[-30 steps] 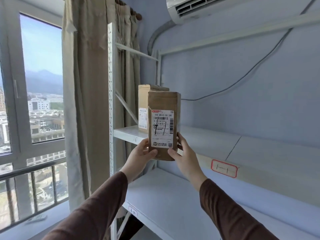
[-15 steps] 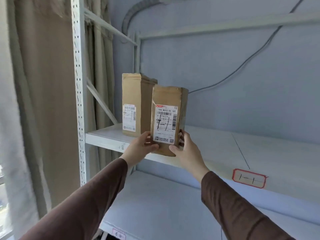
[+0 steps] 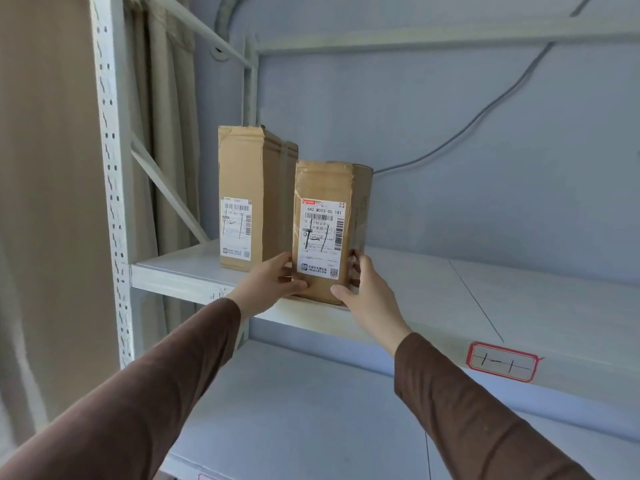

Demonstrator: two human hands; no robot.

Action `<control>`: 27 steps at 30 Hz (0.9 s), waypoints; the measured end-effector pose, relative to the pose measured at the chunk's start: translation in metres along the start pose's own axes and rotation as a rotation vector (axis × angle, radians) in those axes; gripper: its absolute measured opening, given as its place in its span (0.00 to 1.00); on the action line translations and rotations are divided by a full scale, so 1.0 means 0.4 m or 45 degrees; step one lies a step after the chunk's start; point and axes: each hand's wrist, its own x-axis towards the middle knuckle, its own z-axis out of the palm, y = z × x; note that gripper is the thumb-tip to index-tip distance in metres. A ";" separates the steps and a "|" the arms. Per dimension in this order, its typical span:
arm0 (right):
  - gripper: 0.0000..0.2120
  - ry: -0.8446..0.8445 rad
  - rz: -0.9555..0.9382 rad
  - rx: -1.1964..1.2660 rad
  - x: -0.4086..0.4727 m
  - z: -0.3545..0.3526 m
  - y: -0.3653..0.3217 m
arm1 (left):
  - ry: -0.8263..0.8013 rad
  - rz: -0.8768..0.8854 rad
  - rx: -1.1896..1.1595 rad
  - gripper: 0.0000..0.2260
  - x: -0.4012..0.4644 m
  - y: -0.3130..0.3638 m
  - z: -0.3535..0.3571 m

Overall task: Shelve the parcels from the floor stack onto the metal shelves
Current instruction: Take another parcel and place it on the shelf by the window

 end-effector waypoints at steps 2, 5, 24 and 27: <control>0.30 0.000 -0.003 -0.004 0.004 -0.002 0.005 | -0.016 -0.003 -0.010 0.19 0.004 -0.001 -0.001; 0.38 -0.011 -0.001 -0.054 0.007 -0.008 0.005 | -0.022 0.006 -0.045 0.23 0.007 0.003 -0.005; 0.33 -0.116 0.020 -0.221 0.139 -0.002 0.028 | -0.056 -0.037 0.016 0.25 0.139 -0.027 0.008; 0.34 -0.131 0.045 -0.227 0.159 0.002 0.028 | -0.058 -0.038 0.026 0.25 0.156 -0.035 0.008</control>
